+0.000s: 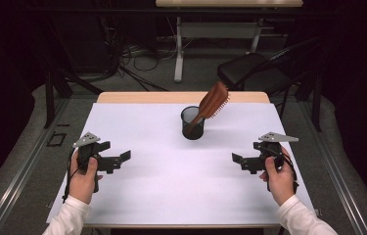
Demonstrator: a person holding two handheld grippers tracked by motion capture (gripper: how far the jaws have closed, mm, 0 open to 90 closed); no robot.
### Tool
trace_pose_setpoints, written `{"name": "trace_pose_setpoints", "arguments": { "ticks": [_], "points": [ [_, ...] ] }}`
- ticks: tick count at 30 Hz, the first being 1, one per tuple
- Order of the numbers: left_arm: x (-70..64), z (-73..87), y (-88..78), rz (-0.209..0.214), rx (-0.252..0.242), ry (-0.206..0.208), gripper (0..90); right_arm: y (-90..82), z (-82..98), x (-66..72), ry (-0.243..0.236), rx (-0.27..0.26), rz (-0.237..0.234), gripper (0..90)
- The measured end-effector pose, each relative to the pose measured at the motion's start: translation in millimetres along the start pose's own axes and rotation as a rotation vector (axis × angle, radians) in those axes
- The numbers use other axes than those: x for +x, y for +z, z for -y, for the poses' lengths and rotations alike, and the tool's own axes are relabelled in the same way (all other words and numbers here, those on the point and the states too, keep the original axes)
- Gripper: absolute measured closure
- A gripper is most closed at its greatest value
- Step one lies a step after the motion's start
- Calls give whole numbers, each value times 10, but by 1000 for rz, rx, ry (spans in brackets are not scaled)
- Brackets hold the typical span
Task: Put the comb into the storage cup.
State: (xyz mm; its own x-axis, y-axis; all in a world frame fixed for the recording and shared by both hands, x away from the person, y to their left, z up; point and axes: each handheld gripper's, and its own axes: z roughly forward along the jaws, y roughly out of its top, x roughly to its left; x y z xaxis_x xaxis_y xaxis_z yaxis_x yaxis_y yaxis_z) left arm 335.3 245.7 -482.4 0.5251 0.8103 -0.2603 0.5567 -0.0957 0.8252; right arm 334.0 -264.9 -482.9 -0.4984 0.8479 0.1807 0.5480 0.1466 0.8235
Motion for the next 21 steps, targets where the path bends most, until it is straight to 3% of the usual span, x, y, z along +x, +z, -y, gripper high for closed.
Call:
{"name": "trace_pose_setpoints", "arguments": {
  "ticks": [12,21],
  "points": [
    [87,247,49,-21,-12,-51,16,-14,238,-148,77,-16,23,0],
    [162,358,52,-35,-25,-73,17,-26,369,-186,80,-31,47,0]
  ]
}}
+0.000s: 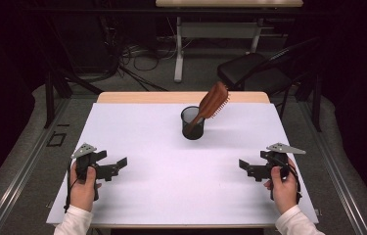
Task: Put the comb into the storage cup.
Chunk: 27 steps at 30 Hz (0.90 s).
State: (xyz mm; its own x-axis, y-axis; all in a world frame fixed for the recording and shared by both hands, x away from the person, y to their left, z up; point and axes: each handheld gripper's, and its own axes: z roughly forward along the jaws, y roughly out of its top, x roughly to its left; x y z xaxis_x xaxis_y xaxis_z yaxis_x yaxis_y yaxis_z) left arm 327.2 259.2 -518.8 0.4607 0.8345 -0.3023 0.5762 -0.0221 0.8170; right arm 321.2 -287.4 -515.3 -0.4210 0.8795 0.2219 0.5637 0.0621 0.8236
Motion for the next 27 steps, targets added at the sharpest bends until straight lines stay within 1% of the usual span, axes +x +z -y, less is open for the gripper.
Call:
{"name": "trace_pose_setpoints", "arguments": {
  "ticks": [4,6,8,10,12,15,19,21,22,25,27],
  "points": [
    [16,20,-5,-6,1,-3,17,0,67,-32,29,-7,-4,0],
    [20,28,-3,-3,-4,-8,17,5,92,-49,39,-12,-6,0],
    [25,35,-2,-5,1,-3,17,-2,112,-60,43,-16,-1,0],
    [23,44,5,-4,1,-4,17,-5,127,-63,34,-24,7,0],
    [21,54,10,-5,3,-3,17,-17,136,-59,32,-31,6,0],
    [19,68,14,-4,5,6,17,-34,134,-50,36,-41,3,0],
    [24,81,10,-4,4,5,17,-42,141,-62,45,-57,1,0],
    [24,86,8,-3,1,5,17,-44,149,-70,47,-54,2,0],
    [25,88,8,-3,0,6,17,-37,156,-71,47,-63,1,0],
    [30,93,4,-10,2,16,17,-45,166,-70,44,-56,4,0],
    [33,96,0,-13,2,16,17,-51,173,-70,39,-54,4,0]
  ]
}}
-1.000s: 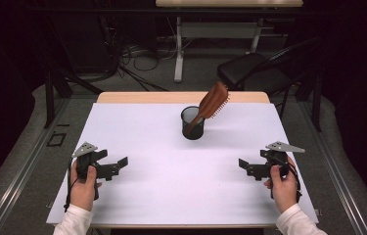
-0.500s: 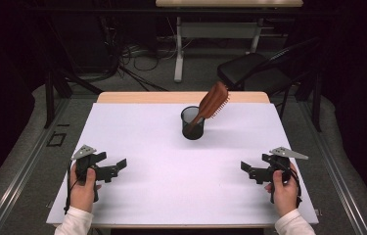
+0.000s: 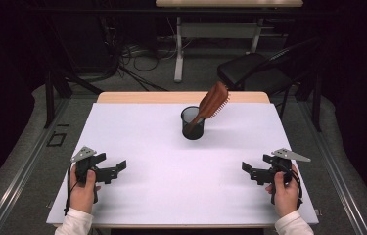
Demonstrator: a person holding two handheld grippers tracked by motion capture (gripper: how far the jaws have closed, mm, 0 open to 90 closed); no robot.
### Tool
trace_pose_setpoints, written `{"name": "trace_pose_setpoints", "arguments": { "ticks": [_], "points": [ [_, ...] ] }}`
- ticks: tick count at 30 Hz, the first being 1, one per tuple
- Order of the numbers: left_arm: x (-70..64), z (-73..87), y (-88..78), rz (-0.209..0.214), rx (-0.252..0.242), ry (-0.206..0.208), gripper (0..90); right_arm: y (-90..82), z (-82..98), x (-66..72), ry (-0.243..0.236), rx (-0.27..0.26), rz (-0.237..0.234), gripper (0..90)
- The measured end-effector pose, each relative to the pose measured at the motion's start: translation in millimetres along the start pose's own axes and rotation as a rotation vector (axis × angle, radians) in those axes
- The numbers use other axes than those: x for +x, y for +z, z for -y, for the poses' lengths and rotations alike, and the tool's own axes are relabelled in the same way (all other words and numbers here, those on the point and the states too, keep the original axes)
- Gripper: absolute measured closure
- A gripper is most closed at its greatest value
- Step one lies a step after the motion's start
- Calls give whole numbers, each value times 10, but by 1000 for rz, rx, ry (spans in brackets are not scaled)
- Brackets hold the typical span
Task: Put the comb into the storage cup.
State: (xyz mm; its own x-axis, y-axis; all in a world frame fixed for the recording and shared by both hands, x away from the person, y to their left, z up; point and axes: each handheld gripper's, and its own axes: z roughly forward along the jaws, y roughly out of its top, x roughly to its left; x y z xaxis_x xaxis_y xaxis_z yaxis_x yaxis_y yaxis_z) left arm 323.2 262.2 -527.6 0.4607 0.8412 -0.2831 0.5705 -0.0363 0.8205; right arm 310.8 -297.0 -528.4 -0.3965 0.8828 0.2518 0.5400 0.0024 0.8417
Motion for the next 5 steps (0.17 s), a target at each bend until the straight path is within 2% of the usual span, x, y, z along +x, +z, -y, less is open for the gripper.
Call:
{"name": "trace_pose_setpoints", "arguments": {
  "ticks": [5],
  "points": [
    [18,10,-4,-3,-3,1,17,18,41,-15,13,2,-4,0]
  ]
}}
